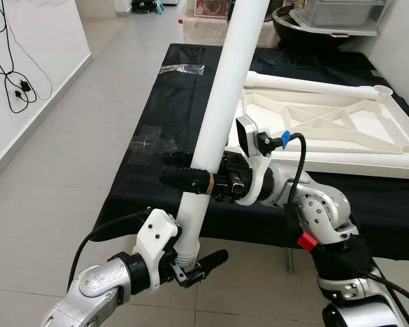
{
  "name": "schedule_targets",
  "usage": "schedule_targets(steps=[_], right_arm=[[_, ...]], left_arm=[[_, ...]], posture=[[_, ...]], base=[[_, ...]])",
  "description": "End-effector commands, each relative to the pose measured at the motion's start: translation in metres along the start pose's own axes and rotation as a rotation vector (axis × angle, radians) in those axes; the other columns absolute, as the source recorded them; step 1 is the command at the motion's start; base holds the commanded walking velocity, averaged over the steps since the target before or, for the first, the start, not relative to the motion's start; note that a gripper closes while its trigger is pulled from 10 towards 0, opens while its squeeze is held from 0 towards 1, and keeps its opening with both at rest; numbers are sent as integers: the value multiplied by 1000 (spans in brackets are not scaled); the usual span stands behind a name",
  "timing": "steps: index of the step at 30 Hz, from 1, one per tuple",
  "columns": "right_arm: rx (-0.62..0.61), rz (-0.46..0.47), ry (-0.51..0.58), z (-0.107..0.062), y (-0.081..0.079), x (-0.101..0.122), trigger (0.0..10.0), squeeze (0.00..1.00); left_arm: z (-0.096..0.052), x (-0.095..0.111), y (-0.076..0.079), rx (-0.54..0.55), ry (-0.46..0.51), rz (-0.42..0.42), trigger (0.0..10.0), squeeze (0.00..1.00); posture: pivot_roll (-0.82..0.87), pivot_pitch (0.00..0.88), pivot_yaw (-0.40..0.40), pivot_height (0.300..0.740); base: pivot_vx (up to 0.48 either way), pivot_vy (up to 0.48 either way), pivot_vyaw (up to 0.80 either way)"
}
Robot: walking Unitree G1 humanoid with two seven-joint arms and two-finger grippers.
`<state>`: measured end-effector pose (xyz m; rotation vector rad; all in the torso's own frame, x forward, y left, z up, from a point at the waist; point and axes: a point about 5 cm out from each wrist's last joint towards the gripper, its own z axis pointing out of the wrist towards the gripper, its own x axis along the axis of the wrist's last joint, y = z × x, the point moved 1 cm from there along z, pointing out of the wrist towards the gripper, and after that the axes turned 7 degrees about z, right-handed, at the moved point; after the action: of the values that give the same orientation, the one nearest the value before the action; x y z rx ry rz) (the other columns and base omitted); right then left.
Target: Building children table
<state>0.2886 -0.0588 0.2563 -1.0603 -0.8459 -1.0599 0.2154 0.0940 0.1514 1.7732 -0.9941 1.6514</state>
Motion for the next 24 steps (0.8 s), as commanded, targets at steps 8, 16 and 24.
schedule_targets(steps=[8,16,24], right_arm=[[-315,-215,157,-17,33,41,0,0],[-667,-350,266,-48,59,66,0,0],[-929,-491,334,-60,68,76,10000,0]], left_arm=[[-5,-2,-21,200,-14,54,10000,0],[-11,5,-41,435,22,83,10000,0],[-10,22,-53,615,110,113,10000,0]], posture=[[114,108,-18,740],[113,98,-22,740],[111,87,-18,740]], base=[[0,0,0],[0,0,0],[0,0,0]])
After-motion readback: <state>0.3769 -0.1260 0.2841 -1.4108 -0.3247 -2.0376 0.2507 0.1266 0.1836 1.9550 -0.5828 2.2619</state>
